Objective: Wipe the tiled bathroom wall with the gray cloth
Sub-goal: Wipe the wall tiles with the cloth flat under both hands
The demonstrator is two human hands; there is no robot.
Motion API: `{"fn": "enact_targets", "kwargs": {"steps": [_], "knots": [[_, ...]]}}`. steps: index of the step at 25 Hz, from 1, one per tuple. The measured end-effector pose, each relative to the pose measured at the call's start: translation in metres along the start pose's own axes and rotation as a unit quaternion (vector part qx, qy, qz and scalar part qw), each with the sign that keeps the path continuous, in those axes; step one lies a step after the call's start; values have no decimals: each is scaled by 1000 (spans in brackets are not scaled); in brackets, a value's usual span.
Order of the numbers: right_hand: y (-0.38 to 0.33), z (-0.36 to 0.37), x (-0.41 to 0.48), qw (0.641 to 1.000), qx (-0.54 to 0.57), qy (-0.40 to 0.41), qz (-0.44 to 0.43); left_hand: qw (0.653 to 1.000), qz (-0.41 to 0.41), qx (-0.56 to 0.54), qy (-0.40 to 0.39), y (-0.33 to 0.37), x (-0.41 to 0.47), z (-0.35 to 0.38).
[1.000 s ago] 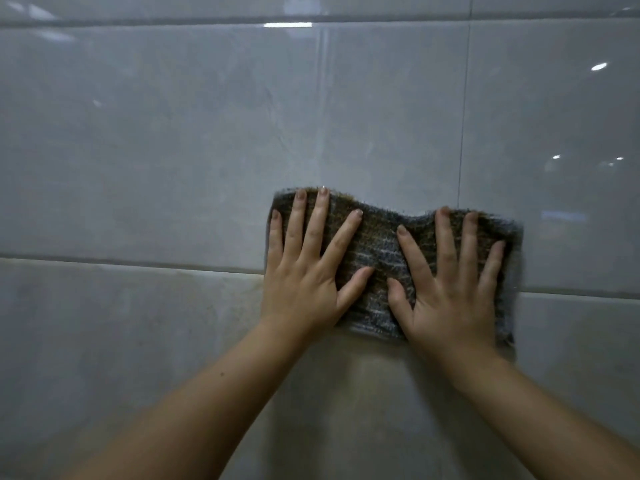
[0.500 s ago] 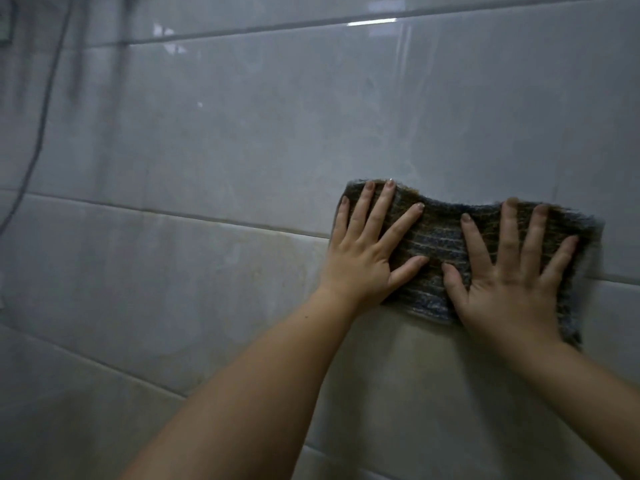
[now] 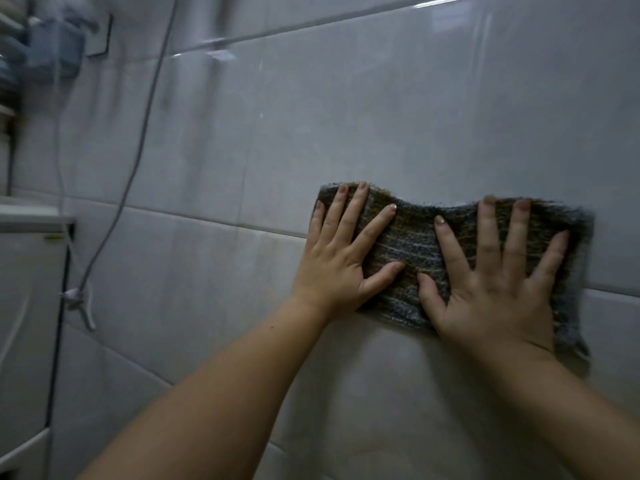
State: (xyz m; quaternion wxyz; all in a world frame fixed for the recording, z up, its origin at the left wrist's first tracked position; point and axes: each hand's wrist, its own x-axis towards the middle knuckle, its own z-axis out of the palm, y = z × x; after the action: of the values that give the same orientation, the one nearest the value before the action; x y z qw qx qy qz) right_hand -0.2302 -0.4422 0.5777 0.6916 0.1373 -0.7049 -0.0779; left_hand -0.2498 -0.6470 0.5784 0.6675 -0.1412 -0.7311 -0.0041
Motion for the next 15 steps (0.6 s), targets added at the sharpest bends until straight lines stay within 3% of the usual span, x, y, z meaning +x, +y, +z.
{"fn": "enact_targets", "kwargs": {"steps": [6,15], "knots": [[-98,24,44,999,26,-10,-19,1000,-23,-2,-4,-111,-18,-3],[-218,54,54,996,43,-34,-77,994,-107,3,-18,-214,-87,-5]]}}
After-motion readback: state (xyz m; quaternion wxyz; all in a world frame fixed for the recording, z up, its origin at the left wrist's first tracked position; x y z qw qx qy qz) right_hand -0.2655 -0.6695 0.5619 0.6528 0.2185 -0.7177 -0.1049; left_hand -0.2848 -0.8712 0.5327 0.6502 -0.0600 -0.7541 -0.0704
